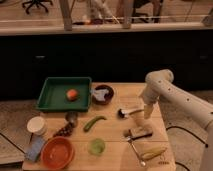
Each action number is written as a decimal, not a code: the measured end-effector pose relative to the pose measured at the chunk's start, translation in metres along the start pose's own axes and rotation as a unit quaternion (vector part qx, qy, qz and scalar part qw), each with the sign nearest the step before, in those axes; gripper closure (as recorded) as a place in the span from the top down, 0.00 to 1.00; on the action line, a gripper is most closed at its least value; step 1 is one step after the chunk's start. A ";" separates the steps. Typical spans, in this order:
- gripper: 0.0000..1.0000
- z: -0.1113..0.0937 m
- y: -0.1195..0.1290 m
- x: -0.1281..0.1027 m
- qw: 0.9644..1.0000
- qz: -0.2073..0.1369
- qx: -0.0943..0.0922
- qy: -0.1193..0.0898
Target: Place brush in red bowl
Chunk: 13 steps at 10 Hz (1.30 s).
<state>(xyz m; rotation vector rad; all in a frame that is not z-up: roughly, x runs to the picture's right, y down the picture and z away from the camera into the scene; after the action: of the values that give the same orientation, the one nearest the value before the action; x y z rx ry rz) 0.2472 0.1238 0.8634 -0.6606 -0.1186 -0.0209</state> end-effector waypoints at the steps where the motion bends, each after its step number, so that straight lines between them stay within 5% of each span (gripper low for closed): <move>1: 0.80 0.003 0.000 0.000 1.000 -0.007 0.001 -0.002; 9: 0.80 0.027 -0.007 -0.015 0.997 -0.072 0.007 -0.015; 11: 0.71 0.033 -0.006 -0.016 0.997 -0.082 -0.001 -0.016; 13: 0.49 0.039 -0.006 -0.018 0.996 -0.088 -0.006 -0.019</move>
<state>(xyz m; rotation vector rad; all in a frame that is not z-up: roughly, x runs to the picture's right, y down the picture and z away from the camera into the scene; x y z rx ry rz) 0.2248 0.1424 0.8956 -0.6602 -0.2134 -0.1797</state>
